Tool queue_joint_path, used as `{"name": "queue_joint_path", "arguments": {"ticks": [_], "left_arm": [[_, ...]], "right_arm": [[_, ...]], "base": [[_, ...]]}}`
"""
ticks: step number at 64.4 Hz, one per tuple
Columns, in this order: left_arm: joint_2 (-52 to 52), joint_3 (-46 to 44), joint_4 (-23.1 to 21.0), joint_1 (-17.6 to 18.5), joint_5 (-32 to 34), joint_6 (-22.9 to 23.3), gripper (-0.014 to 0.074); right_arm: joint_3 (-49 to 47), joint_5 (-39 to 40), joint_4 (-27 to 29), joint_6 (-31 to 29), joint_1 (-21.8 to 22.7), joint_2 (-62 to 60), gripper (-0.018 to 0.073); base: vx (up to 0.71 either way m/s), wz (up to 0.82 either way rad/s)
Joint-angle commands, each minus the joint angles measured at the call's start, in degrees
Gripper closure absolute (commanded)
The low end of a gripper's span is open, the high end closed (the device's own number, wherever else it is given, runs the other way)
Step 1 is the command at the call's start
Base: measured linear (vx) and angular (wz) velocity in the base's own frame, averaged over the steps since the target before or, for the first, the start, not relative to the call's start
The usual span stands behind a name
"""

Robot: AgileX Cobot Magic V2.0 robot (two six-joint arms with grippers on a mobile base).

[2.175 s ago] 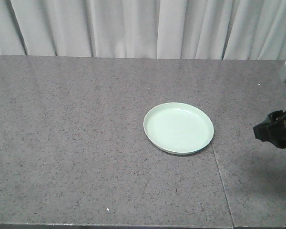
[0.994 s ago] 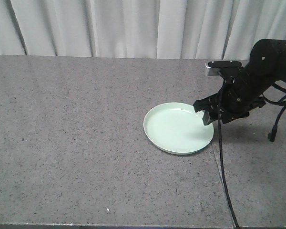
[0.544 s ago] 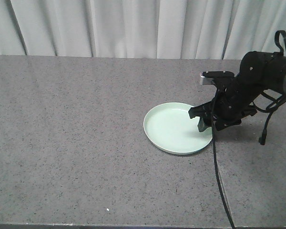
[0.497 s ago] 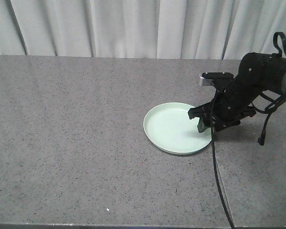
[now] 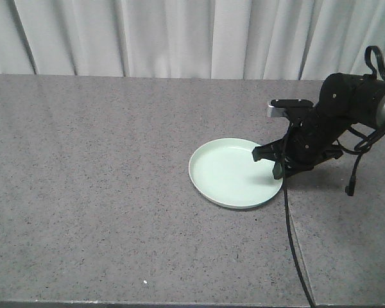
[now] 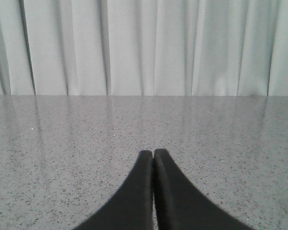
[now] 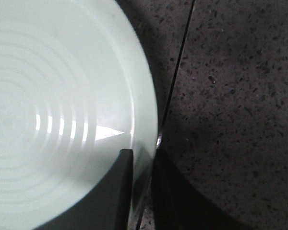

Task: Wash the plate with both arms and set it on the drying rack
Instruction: 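Close the right gripper on the plate rim and lift it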

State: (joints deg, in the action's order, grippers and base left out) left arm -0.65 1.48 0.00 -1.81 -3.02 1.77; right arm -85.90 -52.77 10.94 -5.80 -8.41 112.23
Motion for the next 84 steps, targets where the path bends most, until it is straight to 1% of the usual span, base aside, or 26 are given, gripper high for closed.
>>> {"name": "queue_joint_path", "arguments": {"ticks": [1,3,19,32,46,53,60,68,75,84], "left_arm": [[-0.8,-1.8,-0.5,0.1,4.3,0.2,0.0603],[-0.8,-1.8,-0.5,0.1,4.3,0.2,0.0603],[-0.8,-1.8,-0.5,0.1,4.3,0.2,0.0603],[-0.8,-1.8,-0.5,0.1,4.3,0.2,0.0603],[-0.8,-1.8,-0.5,0.1,4.3,0.2,0.0603],[-0.8,-1.8,-0.5,0.1,4.3,0.2,0.0603],[-0.8,-1.8,-0.5,0.1,4.3,0.2,0.0603],[-0.8,-1.8,-0.5,0.1,4.3,0.2,0.0603],[-0.8,-1.8,-0.5,0.1,4.3,0.2,0.0603],[-0.8,-1.8,-0.5,0.1,4.3,0.2,0.0603]], "right_arm": [[-1.9,1.2,0.4,-0.2,-0.1,-2.9,0.0559],[-1.9,1.1,0.4,-0.2,-0.1,-2.9,0.0573],[-1.9,-1.0,1.0,0.9,-0.1,-3.9,0.0565],[-1.9,-2.0,5.3,0.5,0.0,-8.3,0.0564],[-1.8,-5.2,9.6,-3.1,0.0,-13.9,0.0564],[-0.9,-6.9,11.3,-3.6,0.0,-17.1,0.0564],[1.8,-6.8,13.9,-5.6,0.0,-20.6,0.0564],[5.9,-6.9,19.1,-9.2,0.0,-25.3,0.0564],[9.6,-7.1,22.6,-11.7,0.0,-29.4,0.0564],[14.2,-7.0,24.9,-13.8,0.0,-34.6,0.0564]], "base": [[0.0,0.0],[0.0,0.0],[0.0,0.0],[0.0,0.0],[0.0,0.0],[0.0,0.0],[0.0,0.0],[0.0,0.0],[0.0,0.0],[0.0,0.0]]}}
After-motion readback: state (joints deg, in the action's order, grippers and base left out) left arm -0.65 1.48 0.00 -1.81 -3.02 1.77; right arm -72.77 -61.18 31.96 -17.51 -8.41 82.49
